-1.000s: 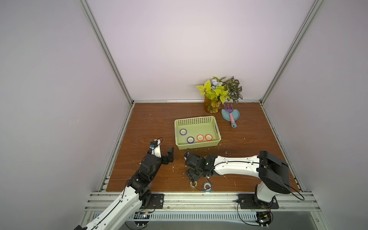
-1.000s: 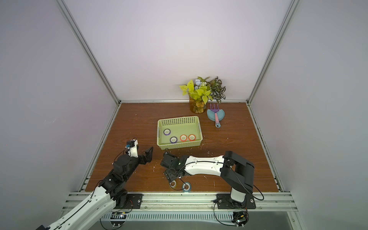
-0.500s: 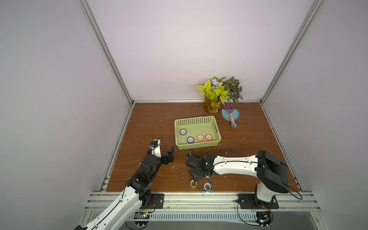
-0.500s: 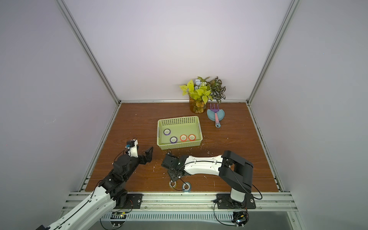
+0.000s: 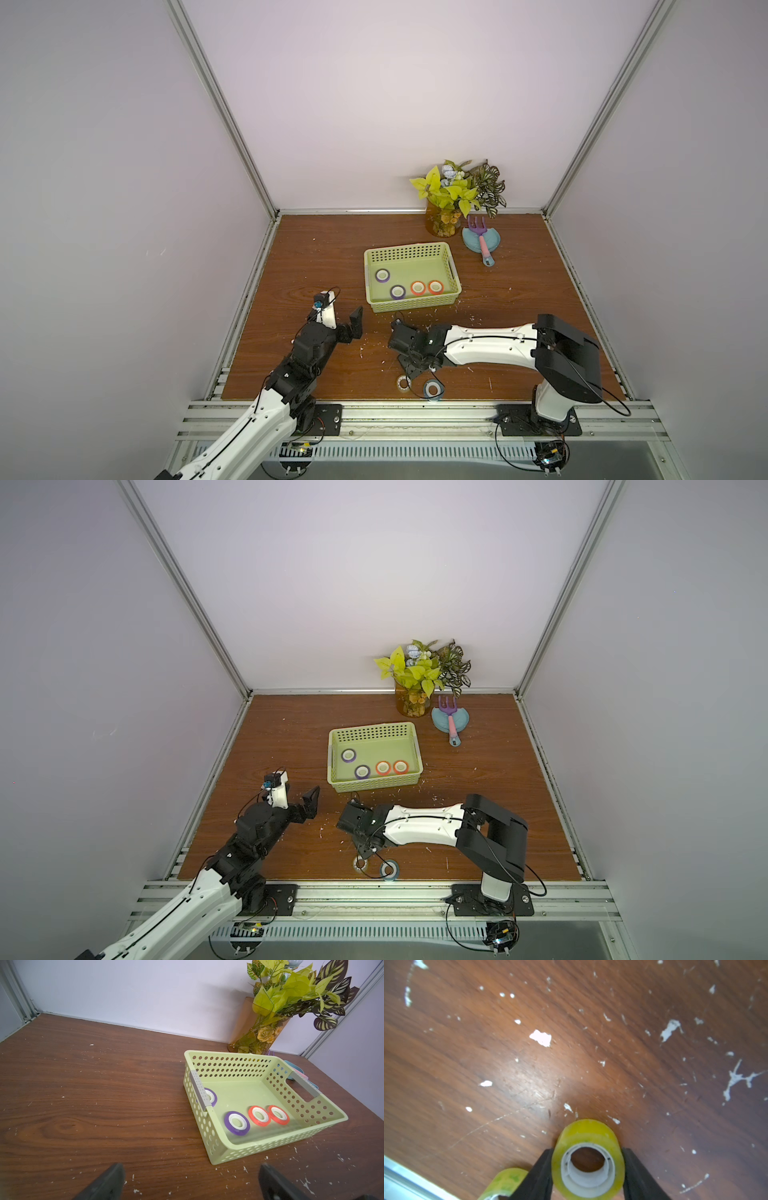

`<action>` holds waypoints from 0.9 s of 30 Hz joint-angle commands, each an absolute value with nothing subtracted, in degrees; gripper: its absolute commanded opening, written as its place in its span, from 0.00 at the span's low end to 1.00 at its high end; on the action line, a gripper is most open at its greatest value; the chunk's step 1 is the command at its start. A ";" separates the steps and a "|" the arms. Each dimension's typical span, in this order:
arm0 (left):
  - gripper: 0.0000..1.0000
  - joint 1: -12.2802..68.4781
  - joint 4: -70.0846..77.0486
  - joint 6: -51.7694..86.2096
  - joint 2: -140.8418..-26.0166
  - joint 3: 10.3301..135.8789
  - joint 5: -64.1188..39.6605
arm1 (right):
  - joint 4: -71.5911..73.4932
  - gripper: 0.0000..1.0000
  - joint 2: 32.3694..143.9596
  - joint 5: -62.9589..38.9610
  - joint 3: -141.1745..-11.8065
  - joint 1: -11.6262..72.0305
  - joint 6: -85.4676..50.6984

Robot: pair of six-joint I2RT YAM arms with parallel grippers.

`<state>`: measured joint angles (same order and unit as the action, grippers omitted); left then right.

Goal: Put the transparent tape into the storage box
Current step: Pick up the tape at the center of the board, then place the tape in the storage box.

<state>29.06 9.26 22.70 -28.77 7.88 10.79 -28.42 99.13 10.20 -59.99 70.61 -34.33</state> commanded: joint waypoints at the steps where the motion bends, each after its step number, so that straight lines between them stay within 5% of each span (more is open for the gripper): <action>1: 0.99 28.39 10.74 22.58 -28.83 7.47 11.42 | -31.06 0.52 95.19 11.56 -61.90 69.51 -34.42; 16: 0.99 28.43 10.90 22.52 -29.16 7.52 11.42 | -30.01 0.52 81.11 9.38 -65.44 53.68 -26.18; 27: 0.99 28.31 10.77 22.54 -28.84 7.51 11.87 | -26.55 0.52 90.61 5.04 -76.94 44.89 -19.44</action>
<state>29.06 9.30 22.70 -29.15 7.86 10.85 -28.77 88.36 7.11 -73.78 45.63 -22.31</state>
